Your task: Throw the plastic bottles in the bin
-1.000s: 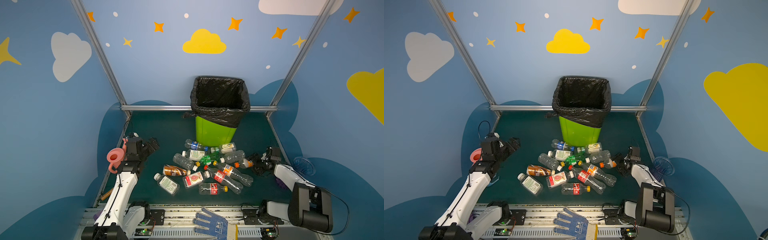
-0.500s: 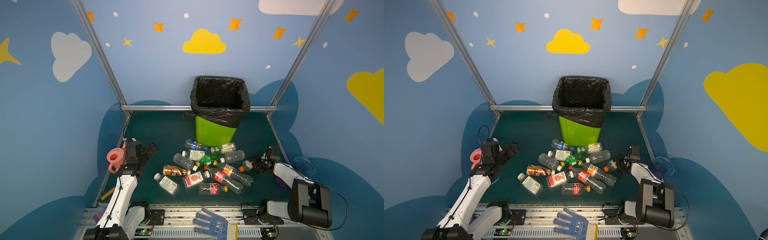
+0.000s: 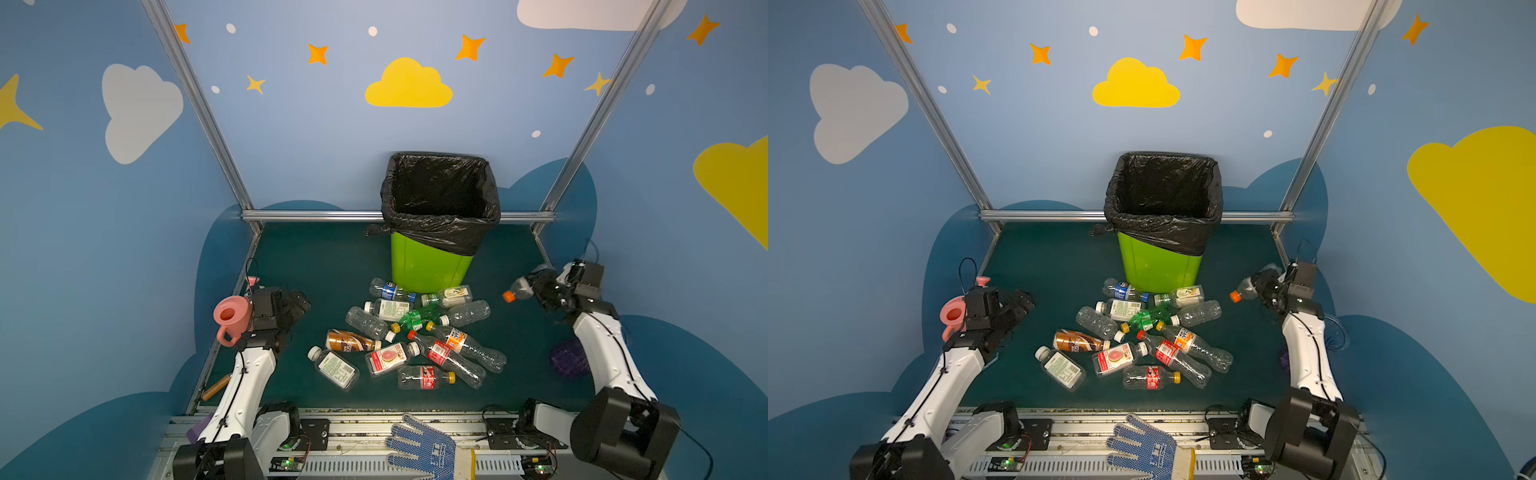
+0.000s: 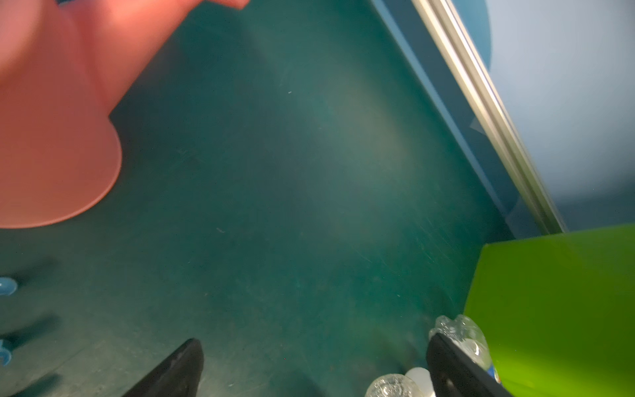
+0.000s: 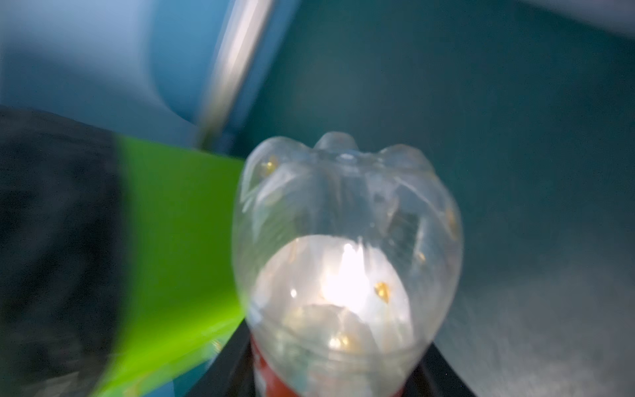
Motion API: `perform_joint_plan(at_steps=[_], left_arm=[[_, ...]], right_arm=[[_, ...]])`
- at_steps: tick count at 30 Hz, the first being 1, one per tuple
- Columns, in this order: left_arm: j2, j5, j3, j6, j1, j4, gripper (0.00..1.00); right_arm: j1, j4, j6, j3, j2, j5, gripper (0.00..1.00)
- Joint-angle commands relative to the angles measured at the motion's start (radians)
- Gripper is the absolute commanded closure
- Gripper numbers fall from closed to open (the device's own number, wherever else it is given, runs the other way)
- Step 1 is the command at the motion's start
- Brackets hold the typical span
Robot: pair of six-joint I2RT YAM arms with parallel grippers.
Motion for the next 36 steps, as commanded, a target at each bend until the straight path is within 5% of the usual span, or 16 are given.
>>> perform_joint_plan(at_steps=[1, 8, 13, 15, 17, 20, 23, 25, 31, 36], left_arm=[[0.017, -0.023, -0.012, -0.038, 0.018, 0.024, 0.00], [0.051, -0.053, -0.015, -0.090, 0.042, 0.028, 0.00], [0.070, -0.043, -0.011, -0.104, 0.043, 0.016, 0.00], [0.076, -0.023, 0.001, -0.100, 0.043, 0.001, 0.00], [0.084, 0.007, 0.017, -0.088, 0.043, -0.018, 0.00], [0.087, 0.030, 0.028, -0.093, 0.043, -0.025, 0.00], [0.069, 0.031, 0.037, -0.098, 0.045, -0.043, 0.00], [0.043, 0.019, 0.045, -0.077, 0.043, -0.065, 0.00], [-0.008, 0.002, 0.041, -0.054, 0.043, -0.066, 0.00], [-0.016, 0.025, 0.046, -0.033, 0.043, -0.078, 0.00]], right_arm=[[-0.073, -0.112, -0.084, 0.238, -0.069, -0.043, 0.61], [-0.119, -0.223, -0.181, 0.927, -0.055, 0.003, 0.58], [-0.112, -0.053, -0.046, 1.033, -0.014, -0.060, 0.59], [-0.020, 0.040, 0.031, 0.993, 0.056, -0.128, 0.63], [0.240, -0.044, -0.130, 1.043, 0.187, -0.040, 0.62], [0.480, -0.272, -0.296, 1.316, 0.513, -0.075, 0.53], [0.523, -0.692, -0.367, 1.946, 0.851, -0.037, 0.26], [0.520, -0.731, -0.372, 2.155, 0.919, 0.015, 0.14], [0.455, -0.079, -0.311, 1.170, 0.263, 0.111, 0.04], [0.387, -0.196, -0.319, 1.172, 0.195, 0.106, 0.02]])
